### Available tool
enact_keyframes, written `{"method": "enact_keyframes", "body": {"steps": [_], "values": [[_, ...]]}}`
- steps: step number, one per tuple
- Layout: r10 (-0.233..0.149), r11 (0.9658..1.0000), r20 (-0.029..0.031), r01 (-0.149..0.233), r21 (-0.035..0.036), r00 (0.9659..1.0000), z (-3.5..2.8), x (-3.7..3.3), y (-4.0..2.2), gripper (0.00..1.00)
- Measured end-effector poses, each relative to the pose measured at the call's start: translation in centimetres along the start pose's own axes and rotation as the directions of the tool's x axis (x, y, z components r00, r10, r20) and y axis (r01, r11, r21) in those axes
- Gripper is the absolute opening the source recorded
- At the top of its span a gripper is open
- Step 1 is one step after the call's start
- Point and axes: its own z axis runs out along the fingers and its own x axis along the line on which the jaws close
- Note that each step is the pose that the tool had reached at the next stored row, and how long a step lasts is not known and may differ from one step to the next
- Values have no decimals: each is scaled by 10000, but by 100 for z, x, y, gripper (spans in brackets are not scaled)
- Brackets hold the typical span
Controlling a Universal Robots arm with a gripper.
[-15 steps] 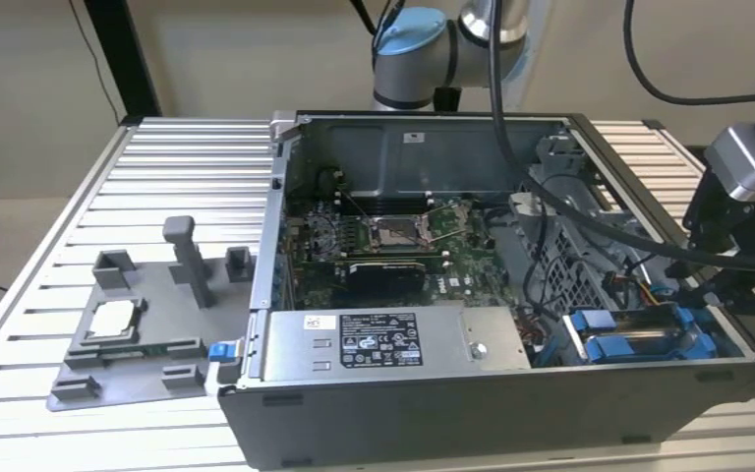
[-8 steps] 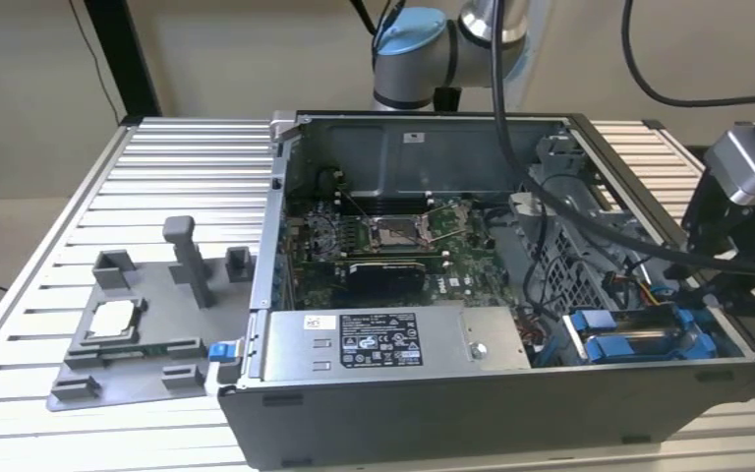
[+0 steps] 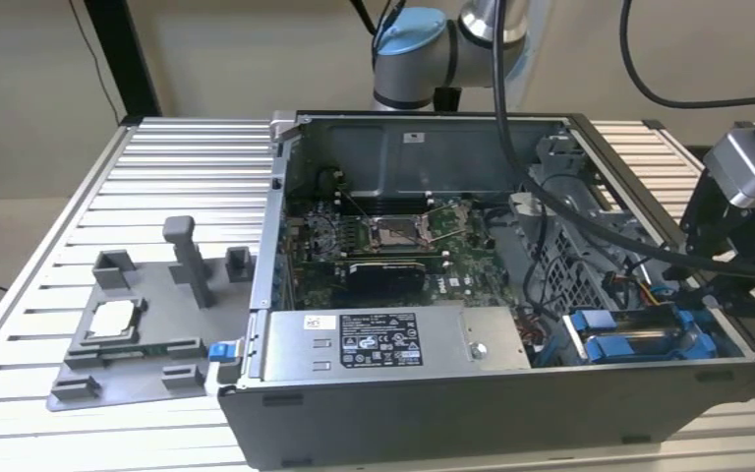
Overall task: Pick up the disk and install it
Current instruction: 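Insert the first disk wire, then insert the second disk wire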
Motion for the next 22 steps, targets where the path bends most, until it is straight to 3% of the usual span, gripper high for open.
{"method": "enact_keyframes", "body": {"steps": [11, 15, 20, 21, 22], "values": [[-79, 10000, 7, 79, 16, 10000, 13, 3, -6, 100], [-101, 9999, 78, 101, 11, 9999, 12, 2, -22, 100], [-122, 9999, 87, 122, 6, 9999, 13, 1, -32, 100], [-123, 9999, 86, 123, 6, 9999, 13, 1, -33, 0], [-123, 9999, 85, 123, 6, 9999, 13, 1, -33, 0]]}}
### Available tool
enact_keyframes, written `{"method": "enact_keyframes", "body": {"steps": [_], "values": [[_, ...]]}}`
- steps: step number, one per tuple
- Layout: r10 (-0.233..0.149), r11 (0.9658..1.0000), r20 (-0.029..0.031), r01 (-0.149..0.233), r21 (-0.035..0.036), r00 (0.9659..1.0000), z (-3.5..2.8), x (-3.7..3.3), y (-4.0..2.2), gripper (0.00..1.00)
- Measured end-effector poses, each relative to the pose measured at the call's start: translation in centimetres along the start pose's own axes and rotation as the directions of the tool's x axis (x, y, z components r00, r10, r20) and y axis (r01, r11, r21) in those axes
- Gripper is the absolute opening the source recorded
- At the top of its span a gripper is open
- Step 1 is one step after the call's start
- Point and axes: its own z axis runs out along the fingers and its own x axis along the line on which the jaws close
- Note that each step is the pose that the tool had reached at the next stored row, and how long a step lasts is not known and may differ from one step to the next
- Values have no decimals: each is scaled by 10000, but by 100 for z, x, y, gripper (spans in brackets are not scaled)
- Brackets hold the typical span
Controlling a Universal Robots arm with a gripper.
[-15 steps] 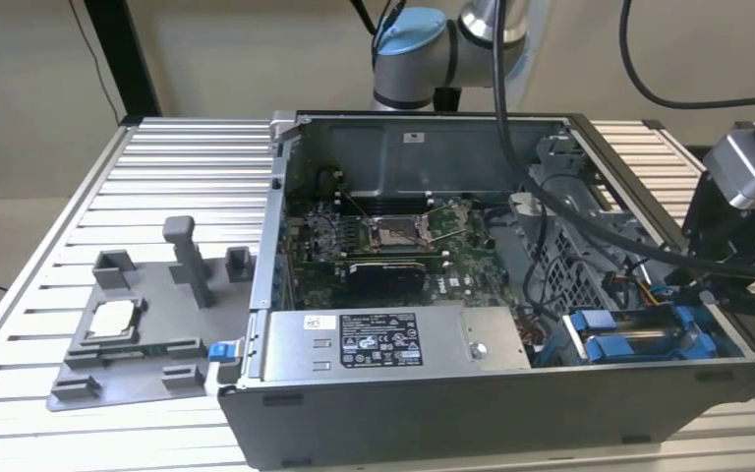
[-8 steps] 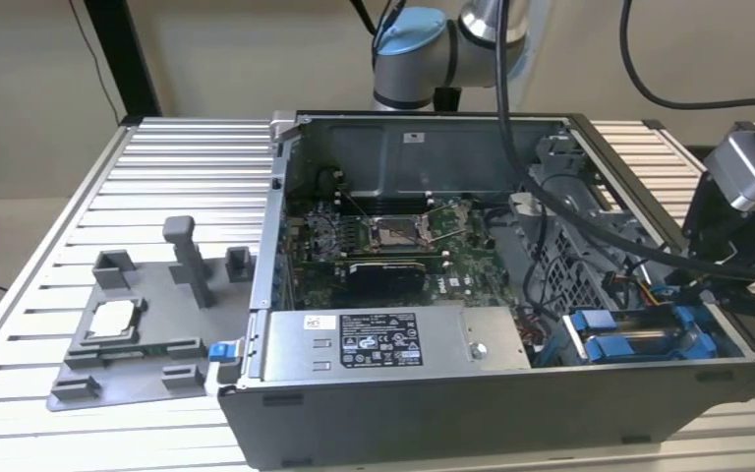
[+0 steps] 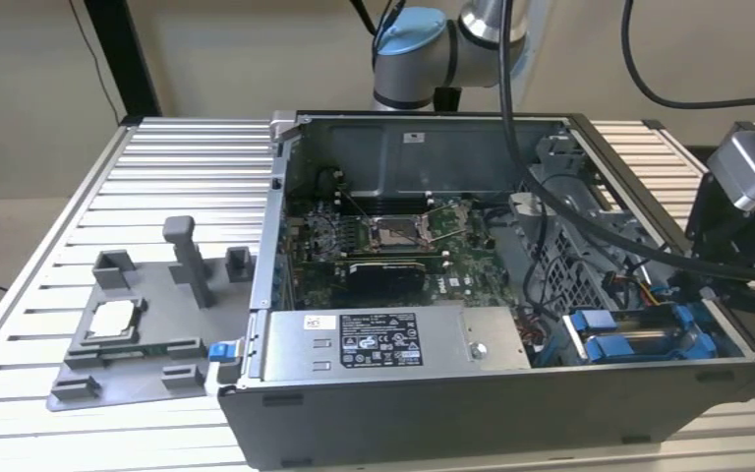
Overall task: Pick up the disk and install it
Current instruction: 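Insert the second disk wire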
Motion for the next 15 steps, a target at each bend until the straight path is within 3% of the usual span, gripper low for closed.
{"method": "enact_keyframes", "body": {"steps": [9, 15], "values": [[0, 10000, 1, 0, -2, 10000, -29, -9, 10, 0], [8, 10000, 0, -8, -43, 10000, -61, -19, 123, 0]]}}
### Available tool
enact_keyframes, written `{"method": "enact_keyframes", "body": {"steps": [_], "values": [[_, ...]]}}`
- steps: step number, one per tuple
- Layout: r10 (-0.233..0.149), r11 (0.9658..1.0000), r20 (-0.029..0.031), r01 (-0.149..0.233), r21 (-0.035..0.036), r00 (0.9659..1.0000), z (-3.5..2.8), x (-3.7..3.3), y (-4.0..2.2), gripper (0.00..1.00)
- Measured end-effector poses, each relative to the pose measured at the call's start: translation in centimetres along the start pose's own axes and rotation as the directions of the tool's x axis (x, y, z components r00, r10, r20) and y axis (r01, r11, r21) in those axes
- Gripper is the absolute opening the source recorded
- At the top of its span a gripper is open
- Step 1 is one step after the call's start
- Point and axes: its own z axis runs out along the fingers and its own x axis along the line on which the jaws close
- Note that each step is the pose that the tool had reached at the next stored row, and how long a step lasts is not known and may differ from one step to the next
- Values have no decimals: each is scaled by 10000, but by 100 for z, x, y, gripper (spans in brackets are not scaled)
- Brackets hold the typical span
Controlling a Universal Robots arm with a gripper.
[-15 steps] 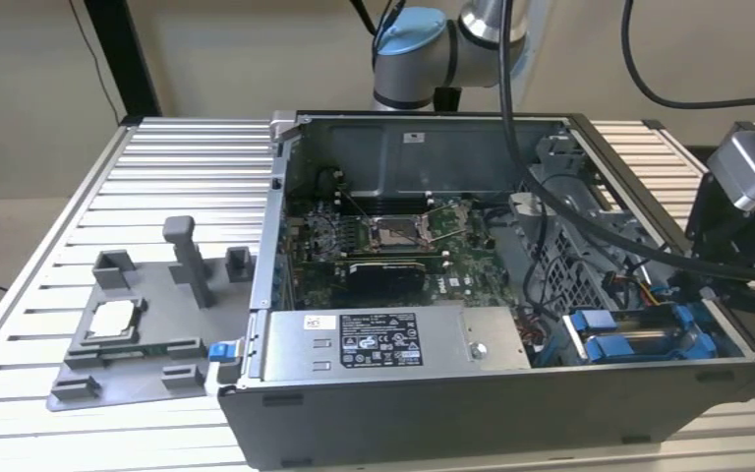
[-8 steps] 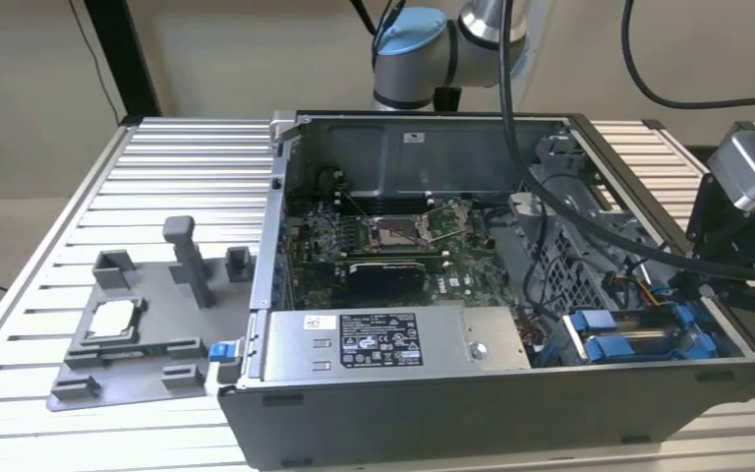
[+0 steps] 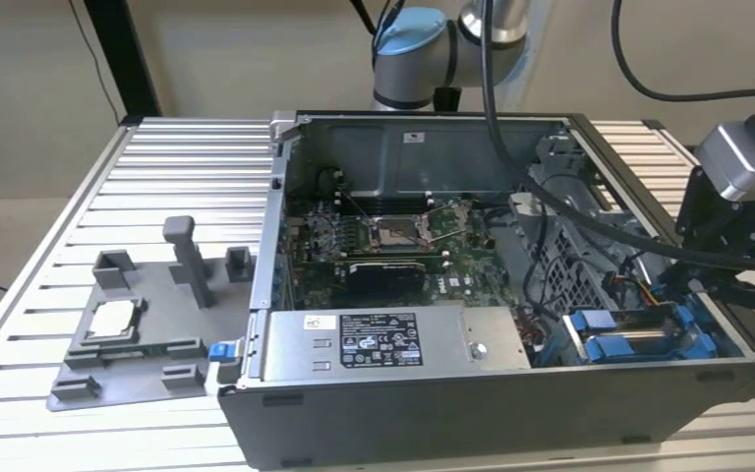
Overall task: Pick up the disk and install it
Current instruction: 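Insert the second disk wire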
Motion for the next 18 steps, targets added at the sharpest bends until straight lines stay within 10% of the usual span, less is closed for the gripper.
{"method": "enact_keyframes", "body": {"steps": [10, 12, 15, 18], "values": [[32, 9999, -55, -32, -141, 10000, 7, 5, 268, 0], [37, 9999, -216, -41, -148, 9998, 7, 5, 320, 0], [47, 9999, -646, -56, -135, 9979, 9, 2, 380, 0], [37, 10000, -723, -41, -48, 9974, 13, 2, 408, 0]]}}
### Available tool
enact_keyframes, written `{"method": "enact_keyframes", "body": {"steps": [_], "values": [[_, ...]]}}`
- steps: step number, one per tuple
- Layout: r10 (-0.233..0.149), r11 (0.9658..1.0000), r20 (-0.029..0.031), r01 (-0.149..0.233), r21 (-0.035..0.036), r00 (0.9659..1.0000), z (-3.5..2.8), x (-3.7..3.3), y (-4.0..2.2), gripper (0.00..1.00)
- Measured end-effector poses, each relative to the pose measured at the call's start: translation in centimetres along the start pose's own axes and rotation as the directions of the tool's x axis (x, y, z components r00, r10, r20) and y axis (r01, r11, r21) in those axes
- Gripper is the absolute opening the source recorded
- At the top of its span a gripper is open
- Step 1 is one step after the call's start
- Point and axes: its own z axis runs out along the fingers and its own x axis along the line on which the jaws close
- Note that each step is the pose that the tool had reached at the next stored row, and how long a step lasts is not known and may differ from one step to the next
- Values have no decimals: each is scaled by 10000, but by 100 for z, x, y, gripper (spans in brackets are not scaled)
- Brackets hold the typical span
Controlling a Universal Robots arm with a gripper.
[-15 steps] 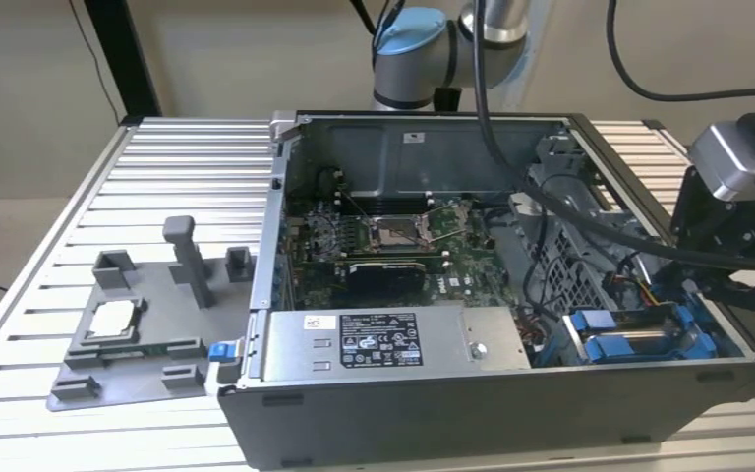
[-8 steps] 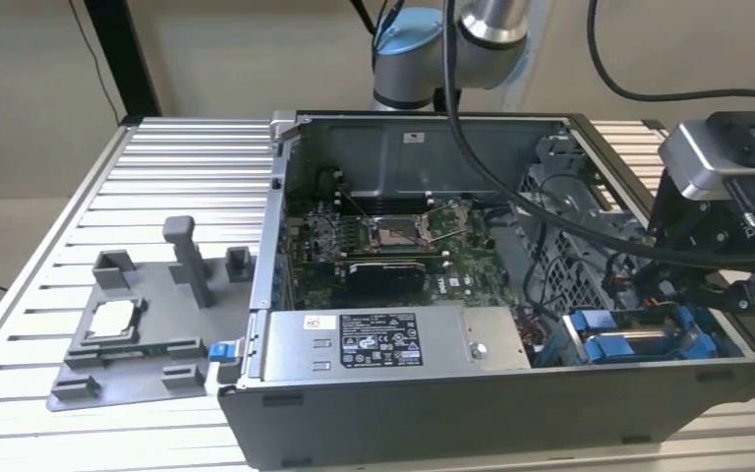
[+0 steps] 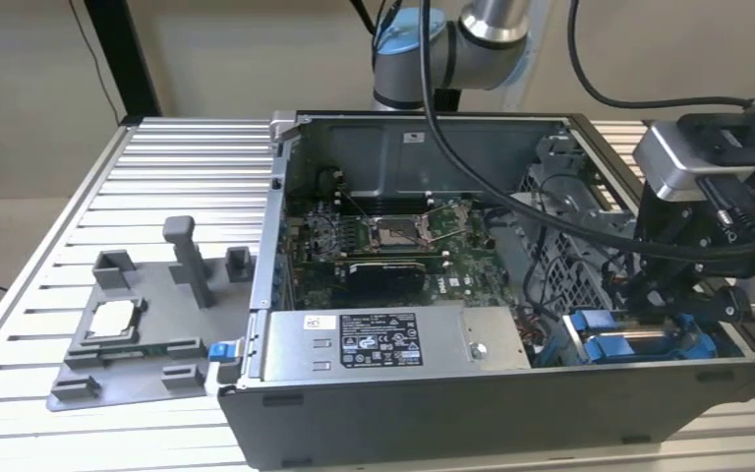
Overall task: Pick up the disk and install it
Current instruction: 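Insert the second disk wire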
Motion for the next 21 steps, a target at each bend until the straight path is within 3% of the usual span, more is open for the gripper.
{"method": "enact_keyframes", "body": {"steps": [4, 6, 14, 21], "values": [[-44, 9996, 6, 43, 291, 10000, 19, 1, 1, 0], [-57, 9993, 7, 56, 378, 10000, 29, 2, 3, 0], [-64, 9991, 9, 64, 431, 10000, 63, 7, 8, 0], [-85, 9983, 10, 84, 574, 10000, 104, 13, 11, 0]]}}
